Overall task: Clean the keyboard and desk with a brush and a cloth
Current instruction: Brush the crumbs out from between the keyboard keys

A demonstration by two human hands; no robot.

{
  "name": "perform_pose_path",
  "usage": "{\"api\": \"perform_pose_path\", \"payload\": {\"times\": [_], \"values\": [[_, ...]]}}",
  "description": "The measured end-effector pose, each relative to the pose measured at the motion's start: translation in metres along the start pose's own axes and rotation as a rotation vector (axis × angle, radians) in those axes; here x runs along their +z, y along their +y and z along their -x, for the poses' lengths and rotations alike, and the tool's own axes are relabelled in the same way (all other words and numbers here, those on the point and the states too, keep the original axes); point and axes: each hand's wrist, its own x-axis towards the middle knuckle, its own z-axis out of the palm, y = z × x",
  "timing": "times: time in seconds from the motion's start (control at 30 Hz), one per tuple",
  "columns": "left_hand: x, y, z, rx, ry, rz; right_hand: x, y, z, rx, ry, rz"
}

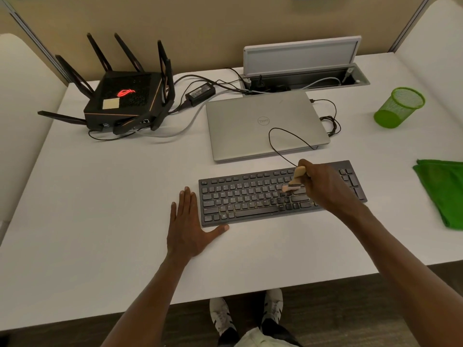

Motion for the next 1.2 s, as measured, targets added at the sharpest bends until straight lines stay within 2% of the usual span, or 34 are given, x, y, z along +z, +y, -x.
{"api": "perform_pose_path", "payload": {"times": [0.3, 0.6, 0.8, 1.0, 1.2], "values": [[0.0, 0.0, 0.0, 0.002, -0.003, -0.008, 0.019, -0.021, 0.003, 0.278, 0.241, -0.165], [0.0, 0.0, 0.0, 0.007, -0.003, -0.007, 0.02, -0.025, 0.008, 0.341, 0.314, -0.231], [0.0, 0.0, 0.001, 0.008, 0.005, -0.006, 0.023, -0.024, 0.012, 0.336, 0.218, -0.175], [0.001, -0.001, 0.0, 0.008, 0.005, -0.014, 0.017, -0.029, 0.004, 0.331, 0.279, -0.24], [0.0, 0.0, 0.001, 0.008, 0.0, -0.012, 0.019, -0.023, 0.014, 0.305, 0.202, -0.156]]}}
